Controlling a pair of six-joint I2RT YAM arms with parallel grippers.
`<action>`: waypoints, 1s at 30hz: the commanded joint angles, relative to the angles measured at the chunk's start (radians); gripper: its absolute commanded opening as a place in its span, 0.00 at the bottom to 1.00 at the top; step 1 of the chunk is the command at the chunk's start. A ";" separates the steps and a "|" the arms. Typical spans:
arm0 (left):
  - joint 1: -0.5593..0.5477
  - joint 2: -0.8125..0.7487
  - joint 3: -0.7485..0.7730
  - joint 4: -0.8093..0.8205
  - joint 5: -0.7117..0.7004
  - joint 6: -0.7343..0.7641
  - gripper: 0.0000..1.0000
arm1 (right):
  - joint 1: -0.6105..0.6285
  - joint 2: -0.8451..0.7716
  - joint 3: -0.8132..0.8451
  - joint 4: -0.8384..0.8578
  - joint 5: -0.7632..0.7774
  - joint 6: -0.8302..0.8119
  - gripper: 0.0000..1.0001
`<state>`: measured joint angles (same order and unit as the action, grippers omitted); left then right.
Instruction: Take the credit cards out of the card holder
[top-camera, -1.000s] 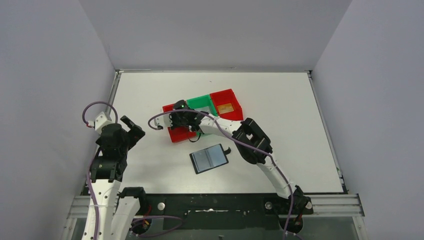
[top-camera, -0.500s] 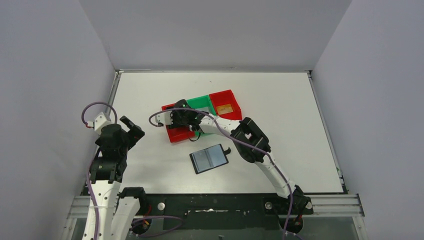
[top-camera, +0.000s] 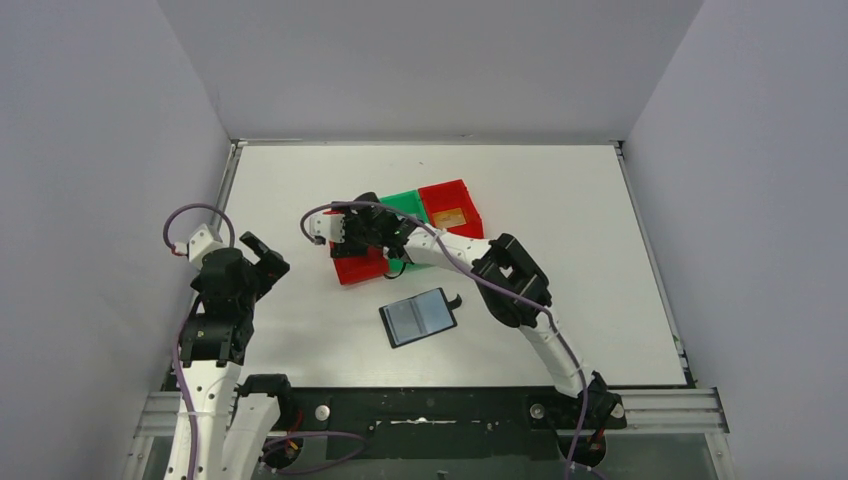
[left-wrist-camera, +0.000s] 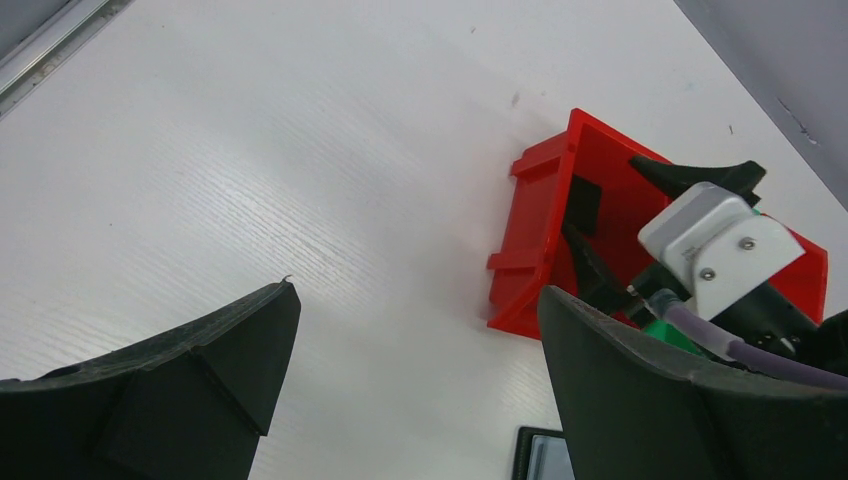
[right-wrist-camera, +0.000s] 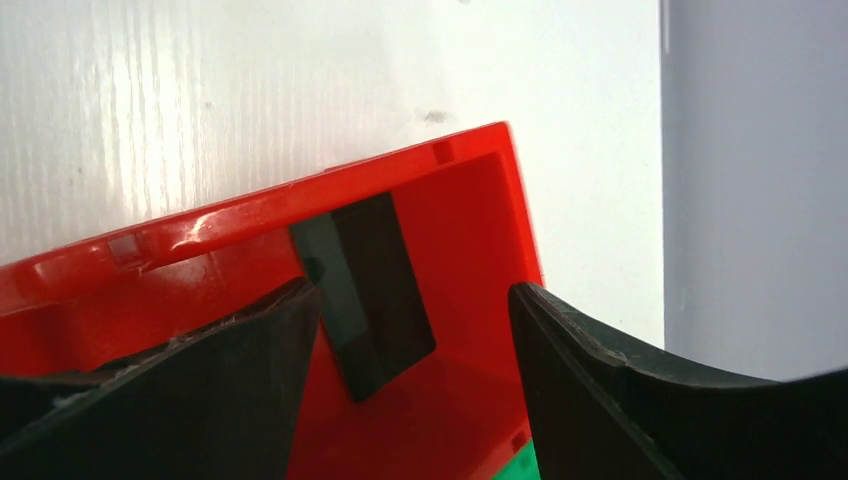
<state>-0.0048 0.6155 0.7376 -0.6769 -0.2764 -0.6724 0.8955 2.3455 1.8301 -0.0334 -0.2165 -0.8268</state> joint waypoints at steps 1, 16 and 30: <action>0.006 -0.004 0.010 0.052 0.007 0.002 0.91 | -0.015 -0.131 -0.021 0.119 -0.052 0.090 0.70; 0.006 0.011 0.008 0.055 0.015 0.005 0.91 | -0.158 -0.547 -0.358 0.065 0.600 1.002 0.98; 0.006 0.039 0.003 0.066 0.052 0.018 0.91 | -0.234 -0.467 -0.254 -0.363 0.453 1.132 0.98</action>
<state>-0.0044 0.6506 0.7349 -0.6762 -0.2489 -0.6708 0.6746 1.8484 1.5158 -0.3084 0.2604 0.2329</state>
